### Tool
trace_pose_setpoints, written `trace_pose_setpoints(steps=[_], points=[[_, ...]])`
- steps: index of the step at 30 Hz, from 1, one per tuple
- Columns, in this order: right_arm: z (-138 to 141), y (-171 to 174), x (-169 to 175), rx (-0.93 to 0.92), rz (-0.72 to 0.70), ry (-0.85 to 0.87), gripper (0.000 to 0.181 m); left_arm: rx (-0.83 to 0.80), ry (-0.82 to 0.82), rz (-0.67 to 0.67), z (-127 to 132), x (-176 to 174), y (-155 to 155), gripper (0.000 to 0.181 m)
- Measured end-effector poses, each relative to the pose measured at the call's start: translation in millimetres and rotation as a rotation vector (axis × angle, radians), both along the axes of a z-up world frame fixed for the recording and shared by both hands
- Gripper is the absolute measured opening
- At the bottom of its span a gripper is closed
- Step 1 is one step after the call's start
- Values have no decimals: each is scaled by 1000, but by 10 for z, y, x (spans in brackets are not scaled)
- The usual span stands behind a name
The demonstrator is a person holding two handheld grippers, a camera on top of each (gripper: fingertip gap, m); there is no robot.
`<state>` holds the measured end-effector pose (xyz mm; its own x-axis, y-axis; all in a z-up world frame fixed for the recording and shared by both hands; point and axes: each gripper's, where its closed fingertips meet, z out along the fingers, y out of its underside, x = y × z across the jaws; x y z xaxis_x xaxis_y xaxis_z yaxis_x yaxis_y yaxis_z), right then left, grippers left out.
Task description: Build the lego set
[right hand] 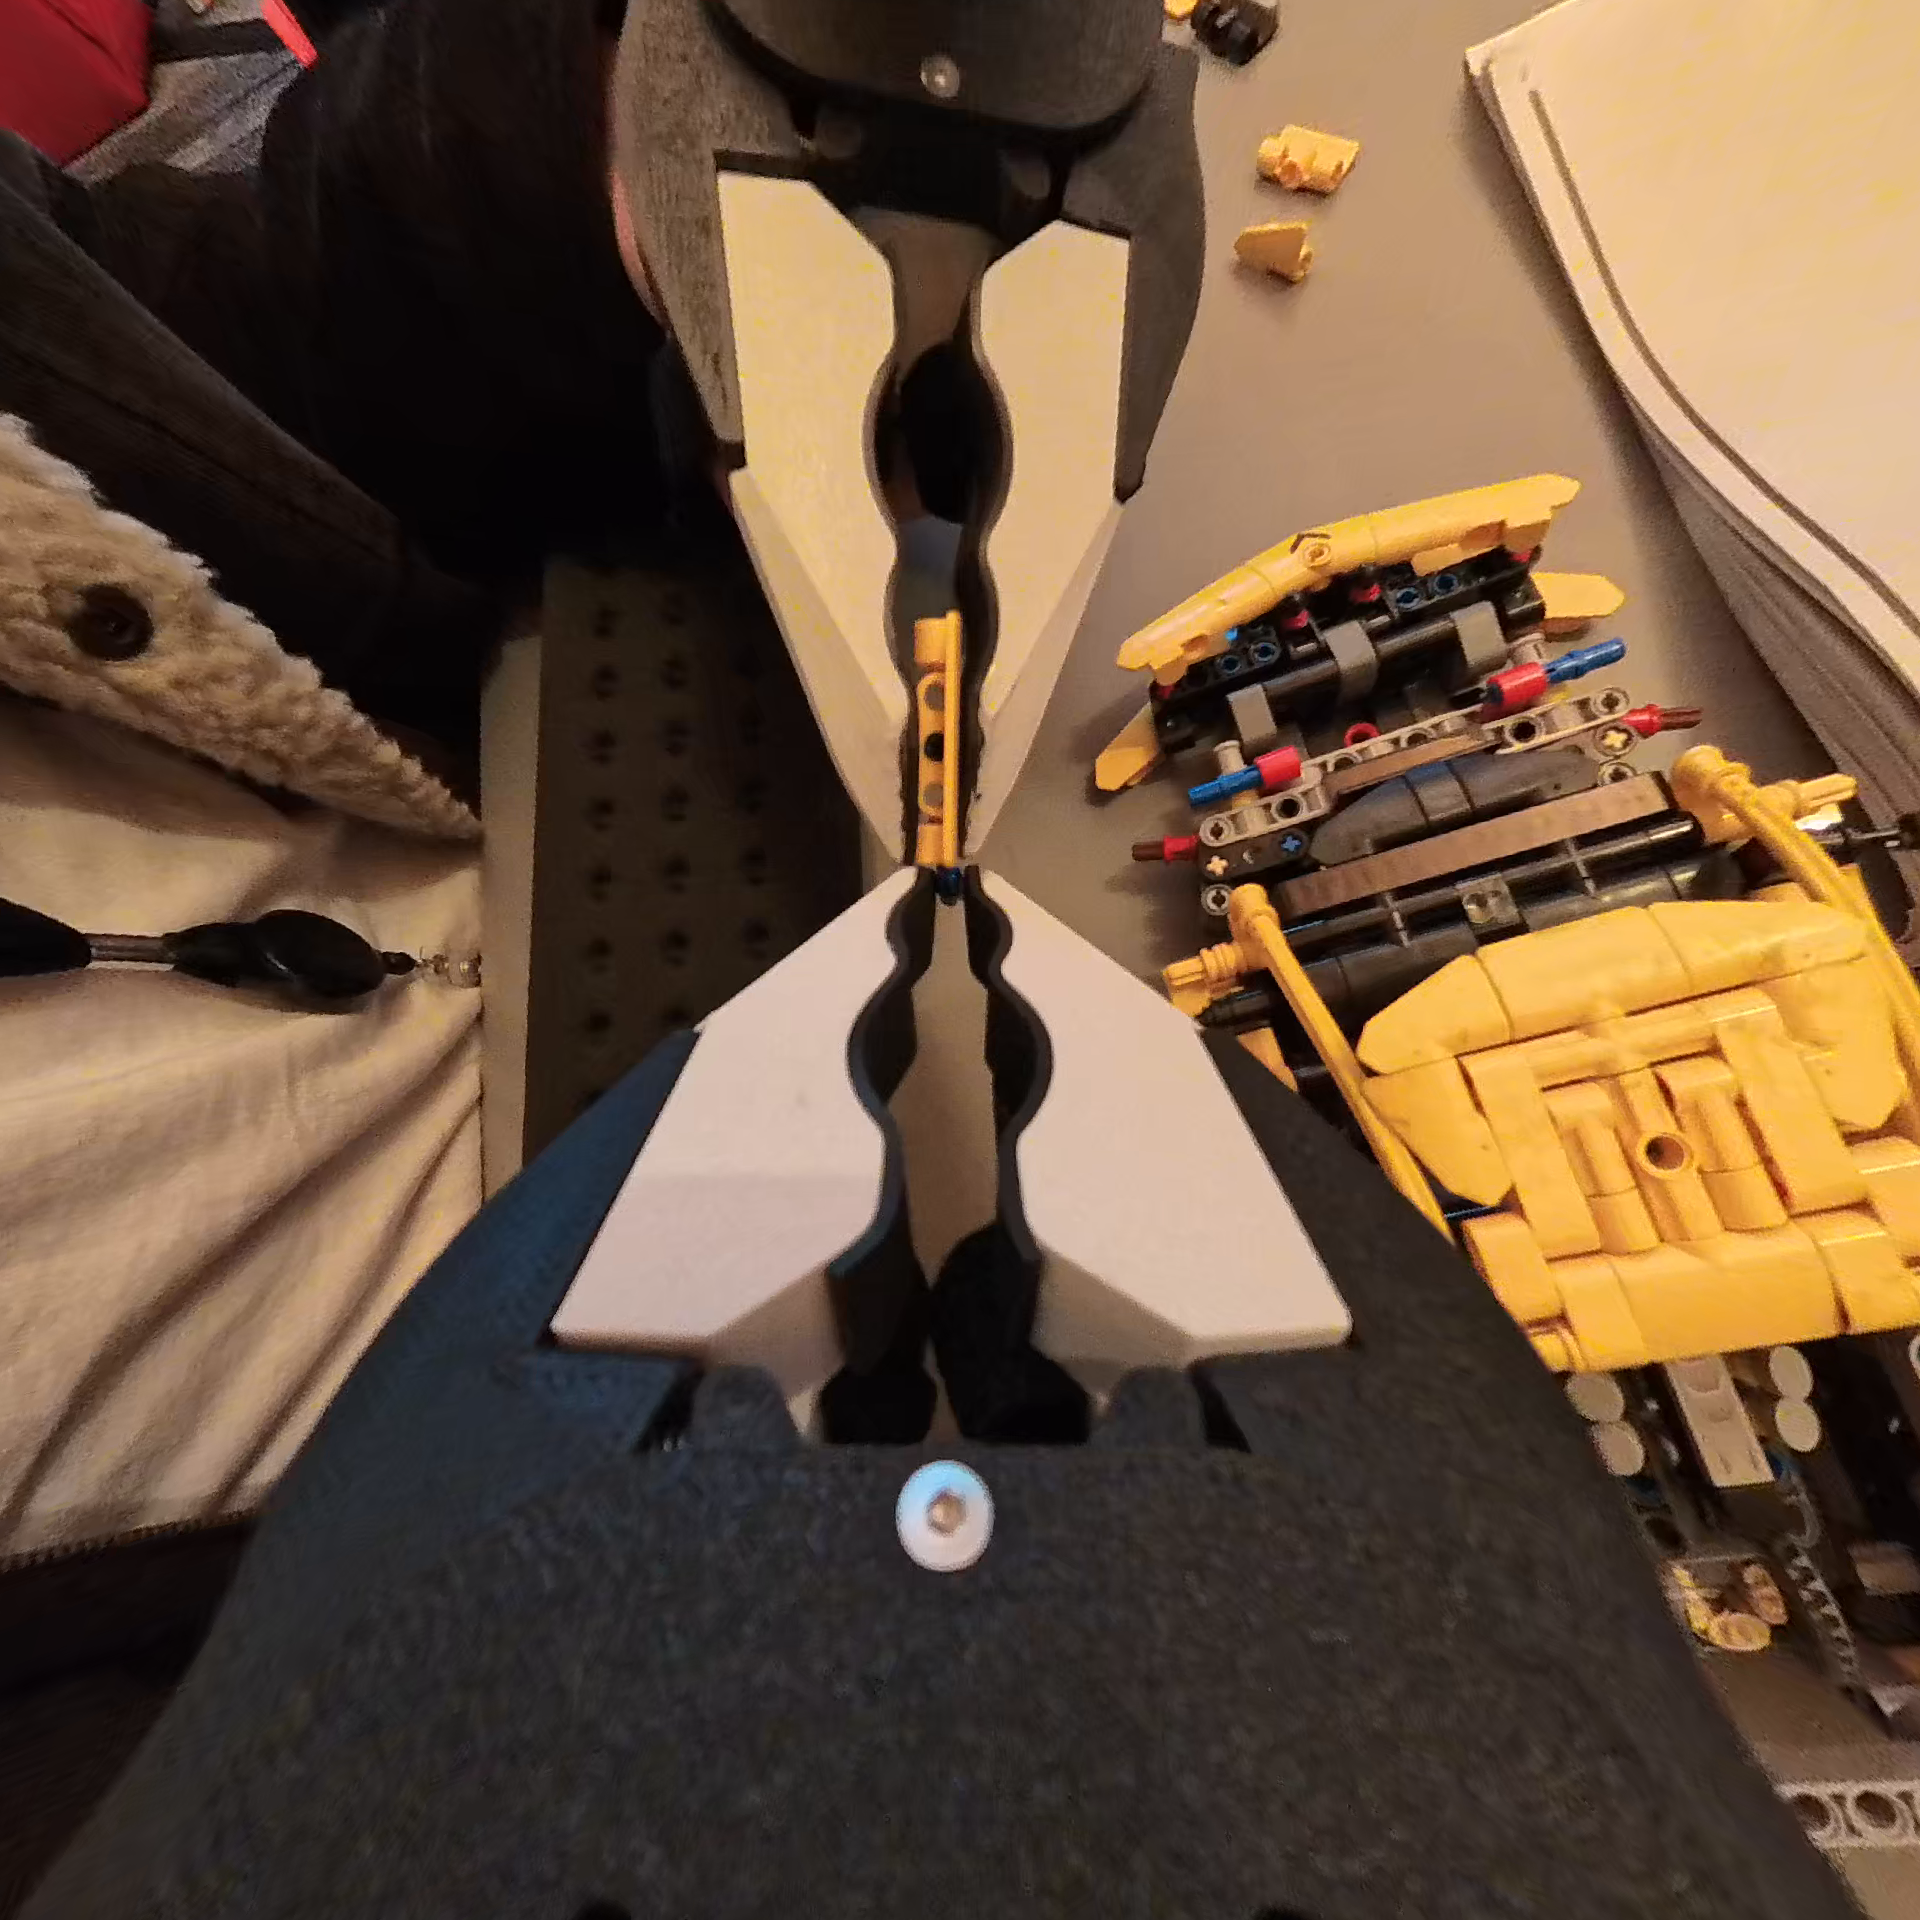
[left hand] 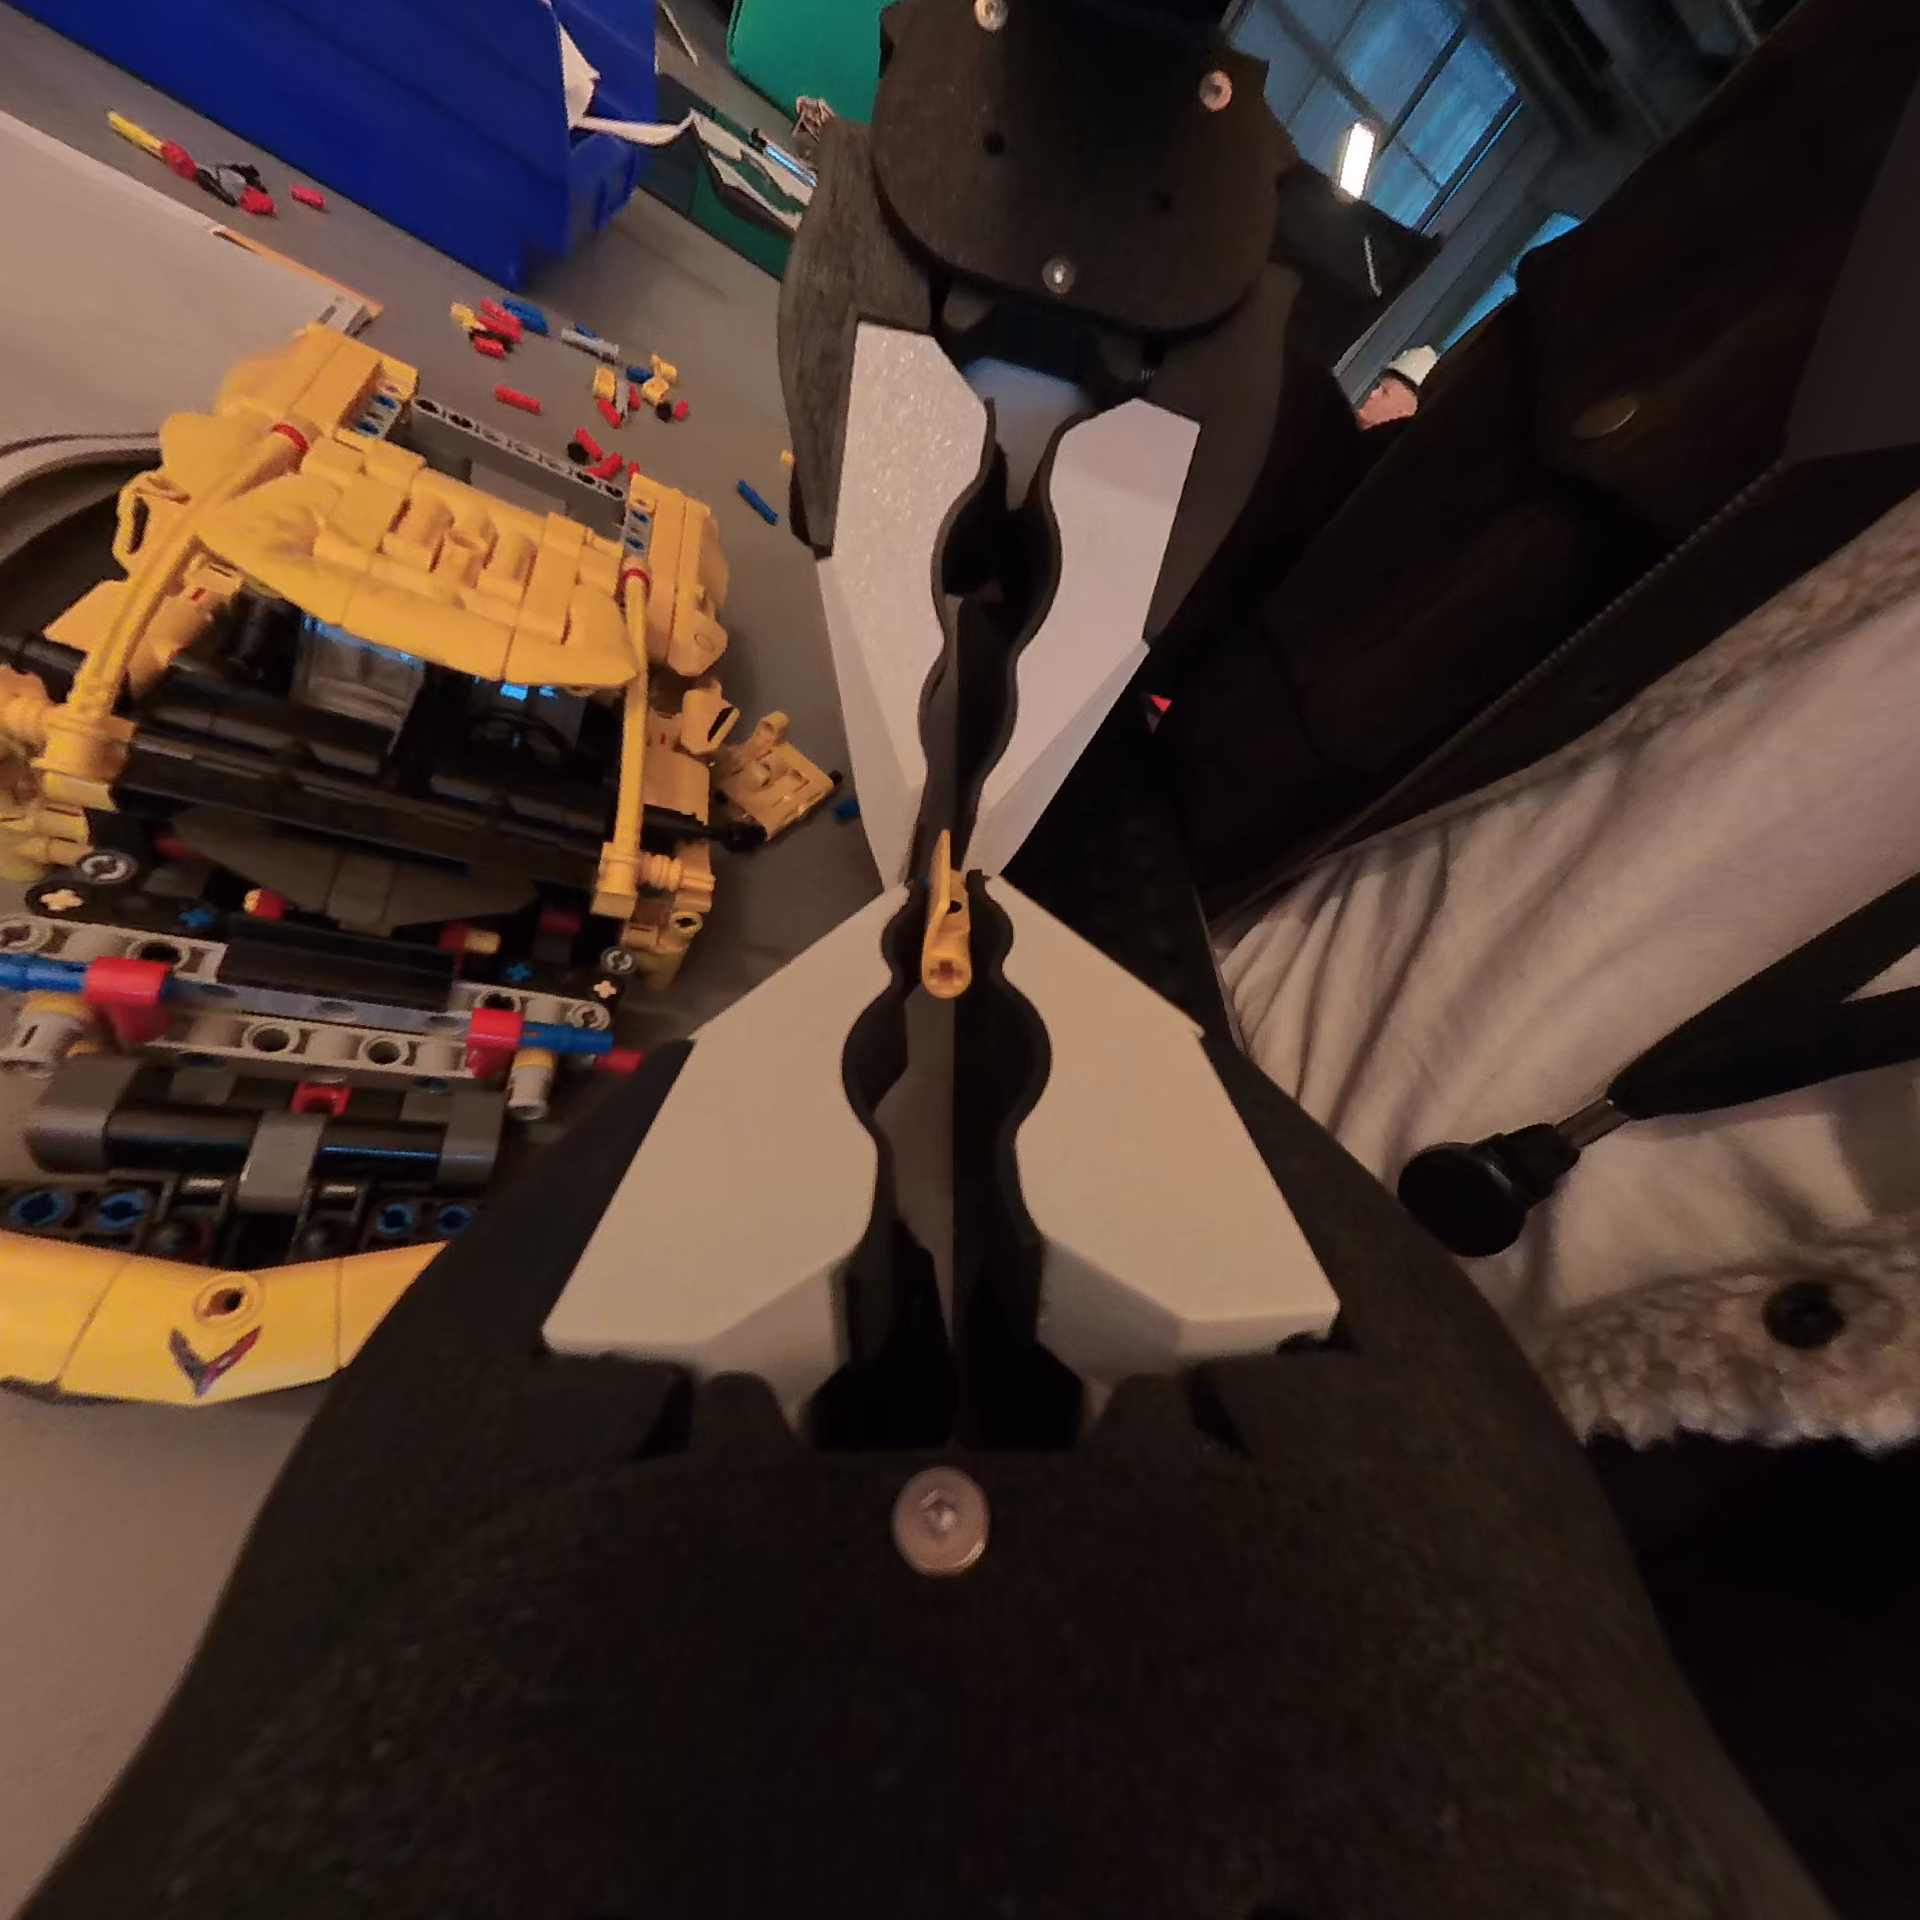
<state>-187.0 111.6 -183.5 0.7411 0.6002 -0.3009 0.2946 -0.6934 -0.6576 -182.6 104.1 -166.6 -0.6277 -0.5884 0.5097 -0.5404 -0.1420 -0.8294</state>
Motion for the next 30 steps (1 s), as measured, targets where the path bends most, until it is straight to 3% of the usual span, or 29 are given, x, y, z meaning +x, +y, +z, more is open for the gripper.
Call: trace_pose_setpoints(steps=[3,8,12,19,30], points=[[-69,-2,57,-2,-1,-53,4,-5,6,42,-2,37,75,7],[-500,-146,168,14,35,-234,5,-39,-11,140,62,105,260,7],[-666,-245,222,11,78,-382,5,-21,20,153,-11,128,271,7],[-699,-226,187,18,77,-318,14,-13,34,152,-45,124,262,7],[-692,-224,136,127,115,-195,11,-23,37,131,-45,104,222,7]])
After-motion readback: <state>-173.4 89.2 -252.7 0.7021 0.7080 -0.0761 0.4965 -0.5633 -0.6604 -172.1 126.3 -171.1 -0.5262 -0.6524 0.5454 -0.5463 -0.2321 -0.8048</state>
